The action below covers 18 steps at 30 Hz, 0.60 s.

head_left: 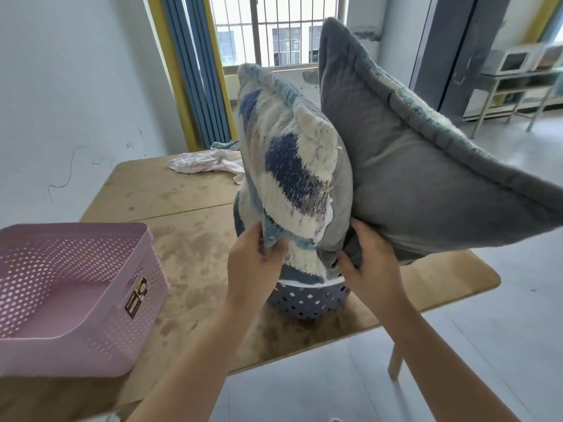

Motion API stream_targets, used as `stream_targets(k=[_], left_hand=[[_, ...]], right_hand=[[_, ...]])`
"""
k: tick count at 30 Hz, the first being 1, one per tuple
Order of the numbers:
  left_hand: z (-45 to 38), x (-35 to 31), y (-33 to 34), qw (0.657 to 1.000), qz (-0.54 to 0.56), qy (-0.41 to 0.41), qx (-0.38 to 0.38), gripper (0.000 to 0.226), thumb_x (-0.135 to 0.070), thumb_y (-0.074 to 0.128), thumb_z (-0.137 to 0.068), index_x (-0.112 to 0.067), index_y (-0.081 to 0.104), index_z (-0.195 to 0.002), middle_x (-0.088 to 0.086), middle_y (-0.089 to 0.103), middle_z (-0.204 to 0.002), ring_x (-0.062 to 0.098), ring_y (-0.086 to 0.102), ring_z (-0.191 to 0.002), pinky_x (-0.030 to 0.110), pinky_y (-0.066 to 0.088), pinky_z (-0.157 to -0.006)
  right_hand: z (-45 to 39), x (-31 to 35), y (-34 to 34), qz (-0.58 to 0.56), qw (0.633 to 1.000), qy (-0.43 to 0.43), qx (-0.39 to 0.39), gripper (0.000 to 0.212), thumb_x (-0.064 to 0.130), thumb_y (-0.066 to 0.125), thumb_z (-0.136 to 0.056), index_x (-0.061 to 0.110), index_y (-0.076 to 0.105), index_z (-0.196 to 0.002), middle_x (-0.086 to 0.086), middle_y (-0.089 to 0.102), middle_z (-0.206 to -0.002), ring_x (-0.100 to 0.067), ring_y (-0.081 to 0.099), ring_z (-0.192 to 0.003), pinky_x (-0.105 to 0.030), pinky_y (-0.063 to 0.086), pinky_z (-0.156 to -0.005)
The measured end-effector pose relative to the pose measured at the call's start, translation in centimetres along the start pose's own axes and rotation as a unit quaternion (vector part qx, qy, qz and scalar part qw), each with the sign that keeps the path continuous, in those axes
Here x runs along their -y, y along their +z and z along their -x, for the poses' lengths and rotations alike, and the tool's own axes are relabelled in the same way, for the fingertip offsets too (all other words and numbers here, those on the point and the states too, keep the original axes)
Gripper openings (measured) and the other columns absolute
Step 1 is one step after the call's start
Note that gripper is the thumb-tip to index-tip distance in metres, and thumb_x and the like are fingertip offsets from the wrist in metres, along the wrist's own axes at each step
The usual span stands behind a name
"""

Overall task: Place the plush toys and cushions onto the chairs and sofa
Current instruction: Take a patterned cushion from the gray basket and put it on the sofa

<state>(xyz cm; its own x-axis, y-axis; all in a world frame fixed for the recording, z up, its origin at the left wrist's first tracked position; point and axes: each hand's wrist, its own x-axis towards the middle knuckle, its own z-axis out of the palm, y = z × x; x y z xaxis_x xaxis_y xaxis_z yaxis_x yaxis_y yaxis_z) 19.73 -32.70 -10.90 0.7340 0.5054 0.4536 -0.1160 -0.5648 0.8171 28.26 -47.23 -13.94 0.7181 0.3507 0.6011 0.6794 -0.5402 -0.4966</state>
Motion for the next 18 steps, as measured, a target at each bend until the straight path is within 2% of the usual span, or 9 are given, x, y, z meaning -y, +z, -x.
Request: stream_targets(k=[2,4,6,8,11,13,15,16,18], left_hand=[[0.4,-0.8,0.1,0.999,-0.028,0.004,0.018,0.053,-0.024,0.074,-0.067,-0.019,0.05,-0.114,-0.012,0.052,-0.095,-0.005,0.052,-0.089,0.016,0.045,-0.078],[0.4,-1.2,0.7,0.998,-0.056,0.015,0.003,0.092,-0.041,0.08,-0.052,-0.014,0.038,-0.129,-0.003,0.048,-0.124,0.011,0.046,-0.116,0.031,0.043,-0.099],[0.1,-1.2,1.3,0.997,-0.059,0.047,-0.029,0.105,-0.047,0.077,-0.048,-0.011,0.029,-0.134,0.011,0.041,-0.137,0.025,0.038,-0.129,0.047,0.038,-0.107],[-0.5,-0.9,2.2,0.993,-0.056,0.078,-0.063,0.102,-0.052,0.07,-0.052,-0.018,0.019,-0.134,0.02,0.033,-0.142,0.032,0.03,-0.134,0.054,0.033,-0.109],[-1.1,0.0,3.1,0.974,-0.096,0.166,-0.122,0.083,-0.056,0.058,-0.068,-0.027,0.011,-0.13,0.018,0.019,-0.145,0.033,0.017,-0.133,0.058,0.025,-0.107],[-1.4,0.6,3.2,0.938,-0.16,0.256,-0.173,0.066,-0.055,0.047,-0.08,-0.024,0.013,-0.127,0.005,0.005,-0.15,0.039,0.012,-0.131,0.058,0.022,-0.107],[-1.8,0.4,2.7,0.901,-0.199,0.322,-0.212,0.058,-0.047,0.049,-0.083,-0.024,0.017,-0.125,-0.01,-0.013,-0.153,0.035,0.004,-0.138,0.044,0.013,-0.115],[-1.9,-0.1,2.4,0.895,-0.199,0.333,-0.219,0.059,-0.041,0.054,-0.08,-0.025,0.018,-0.124,-0.011,-0.015,-0.152,0.03,-0.001,-0.141,0.04,0.01,-0.117],[-2.5,-1.9,1.8,0.906,-0.182,0.325,-0.2,0.066,-0.037,0.061,-0.071,-0.027,0.021,-0.122,-0.003,-0.007,-0.149,0.036,0.003,-0.137,0.044,0.013,-0.115]], right_hand=[[0.4,-0.5,-0.8,-0.003,1.0,0.009,-0.013,0.039,0.028,0.049,-0.075,0.002,0.066,-0.098,-0.013,0.073,-0.09,-0.019,0.067,-0.079,-0.022,0.049,-0.071],[1.3,-1.7,-1.8,0.007,0.997,0.048,-0.053,0.041,0.036,0.046,-0.073,0.002,0.068,-0.071,-0.011,0.072,-0.063,-0.02,0.066,-0.055,-0.018,0.042,-0.053],[2.3,-2.9,-2.8,0.016,0.989,0.114,-0.093,0.039,0.038,0.057,-0.073,0.001,0.065,-0.061,-0.013,0.07,-0.057,-0.027,0.066,-0.053,-0.019,0.037,-0.048],[2.8,-4.2,-2.9,-0.017,0.972,0.197,-0.13,0.036,0.031,0.076,-0.067,-0.002,0.061,-0.071,-0.016,0.067,-0.069,-0.034,0.064,-0.067,-0.024,0.038,-0.06],[2.1,-5.8,-2.1,-0.102,0.943,0.279,-0.152,0.065,0.047,0.079,-0.048,0.0,0.052,-0.084,-0.016,0.06,-0.083,-0.033,0.057,-0.077,-0.031,0.045,-0.064],[0.8,-5.8,-2.0,-0.141,0.932,0.283,-0.175,0.07,0.043,0.083,-0.044,-0.001,0.051,-0.088,-0.017,0.061,-0.09,-0.032,0.057,-0.08,-0.03,0.046,-0.063],[-0.9,-5.3,-2.3,-0.176,0.924,0.275,-0.198,0.072,0.02,0.088,-0.048,-0.002,0.049,-0.103,-0.017,0.058,-0.107,-0.025,0.054,-0.089,-0.029,0.044,-0.069],[-1.7,-5.1,-2.5,-0.2,0.924,0.261,-0.194,0.078,0.015,0.089,-0.047,-0.002,0.046,-0.11,-0.015,0.056,-0.112,-0.022,0.053,-0.094,-0.031,0.046,-0.075],[-2.8,-4.9,-2.6,-0.23,0.928,0.243,-0.162,0.089,0.022,0.089,-0.045,0.004,0.041,-0.118,-0.01,0.055,-0.119,-0.022,0.053,-0.102,-0.037,0.048,-0.086]])
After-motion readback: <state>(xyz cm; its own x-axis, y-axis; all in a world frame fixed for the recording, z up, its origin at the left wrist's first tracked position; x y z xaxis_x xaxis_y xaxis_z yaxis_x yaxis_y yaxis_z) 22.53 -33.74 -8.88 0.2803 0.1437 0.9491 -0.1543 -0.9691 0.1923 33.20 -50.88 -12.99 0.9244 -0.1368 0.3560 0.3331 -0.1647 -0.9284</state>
